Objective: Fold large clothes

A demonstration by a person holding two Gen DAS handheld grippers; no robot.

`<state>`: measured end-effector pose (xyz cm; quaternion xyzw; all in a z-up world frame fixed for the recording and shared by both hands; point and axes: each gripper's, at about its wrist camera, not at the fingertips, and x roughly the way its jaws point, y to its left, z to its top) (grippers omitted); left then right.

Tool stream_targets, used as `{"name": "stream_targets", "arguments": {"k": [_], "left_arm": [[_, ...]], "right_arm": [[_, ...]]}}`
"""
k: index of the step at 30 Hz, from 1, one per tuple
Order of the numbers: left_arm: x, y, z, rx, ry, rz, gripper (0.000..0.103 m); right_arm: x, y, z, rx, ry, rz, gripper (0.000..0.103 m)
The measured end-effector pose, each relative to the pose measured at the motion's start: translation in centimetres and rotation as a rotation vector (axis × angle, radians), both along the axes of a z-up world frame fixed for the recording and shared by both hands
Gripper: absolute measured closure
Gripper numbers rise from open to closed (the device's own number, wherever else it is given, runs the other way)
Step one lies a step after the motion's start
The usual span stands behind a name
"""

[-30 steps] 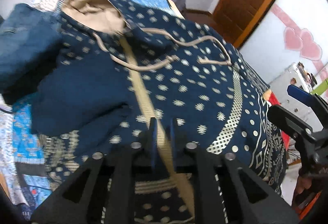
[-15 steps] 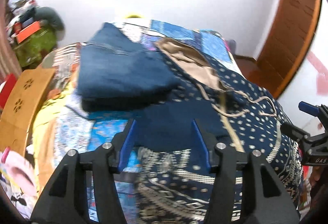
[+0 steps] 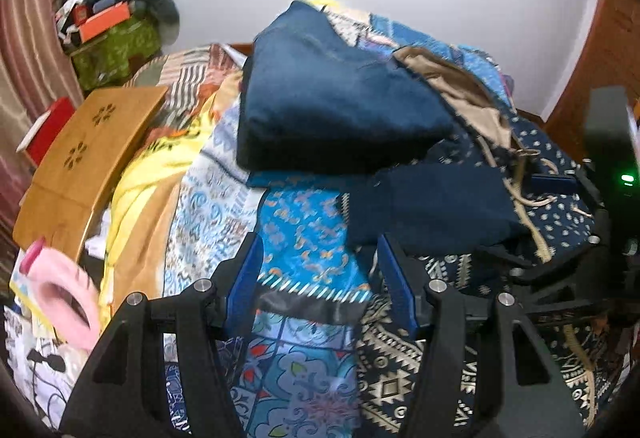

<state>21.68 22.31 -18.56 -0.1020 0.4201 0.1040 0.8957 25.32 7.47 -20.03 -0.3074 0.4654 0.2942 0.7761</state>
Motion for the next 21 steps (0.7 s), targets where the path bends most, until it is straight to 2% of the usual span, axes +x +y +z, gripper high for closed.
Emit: {"name": "stream_targets", "arguments": {"k": [4, 7, 12, 15, 16, 17, 18, 19, 20, 21], "left_arm": [[0.3, 0.8, -1.2, -0.023, 0.022, 0.023, 0.045], [0.6, 1.3, -1.8, -0.041, 0.033, 0.032, 0.045], [1.1, 1.4, -2.4, -0.047, 0.044, 0.035, 0.045], [1.3, 1.2, -2.6, -0.046, 0.05, 0.033, 0.045], [1.4, 1.1, -2.6, -0.046, 0.052, 0.031, 0.045], [1.4, 1.0, -2.6, -0.045, 0.053, 0.03, 0.045], [1.4, 1.0, -2.6, -0.044, 0.054, 0.03, 0.045], [1.4, 0.9, -2.6, -0.043, 0.053, 0.029, 0.045], [1.4, 0.8, -2.5, -0.043, 0.052, 0.029, 0.045], [1.4, 0.7, -2.4, -0.042, 0.051, 0.028, 0.045]], "right_arm": [[1.1, 2.5, -2.9, -0.025, 0.094, 0.011, 0.001], [1.6, 4.1, -5.2, -0.051, 0.15, 0.022, 0.006], [2.2, 5.3, -7.8, -0.098, 0.14, 0.019, 0.016], [1.8, 5.4, -7.7, -0.102, 0.099, 0.044, 0.039], [1.7, 5.4, -7.6, -0.103, 0.091, 0.056, 0.054], [1.4, 5.3, -7.4, -0.105, 0.084, 0.071, 0.065], [1.2, 5.2, -7.2, -0.107, 0.077, 0.081, 0.071], [1.0, 5.0, -7.0, -0.1, 0.075, 0.087, 0.084], [1.0, 4.7, -6.7, -0.087, 0.081, 0.083, 0.092], [0.9, 4.3, -6.3, -0.073, 0.084, 0.071, 0.092]]}}
